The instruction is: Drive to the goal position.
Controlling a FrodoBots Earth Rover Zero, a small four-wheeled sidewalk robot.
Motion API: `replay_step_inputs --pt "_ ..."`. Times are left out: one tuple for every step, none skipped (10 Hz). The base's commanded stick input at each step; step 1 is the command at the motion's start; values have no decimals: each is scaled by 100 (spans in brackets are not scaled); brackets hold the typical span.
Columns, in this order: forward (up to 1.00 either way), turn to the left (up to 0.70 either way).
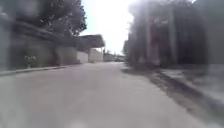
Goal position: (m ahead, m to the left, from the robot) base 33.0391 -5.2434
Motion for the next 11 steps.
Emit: replay_step_inputs --pt "100 0" --pt "100 0" --pt "100 0" --pt "100 0" --pt "100 0" --pt "100 0" --pt "100 0" --pt "100 0" --pt "100 0" --pt "100 0" --pt "100 0"
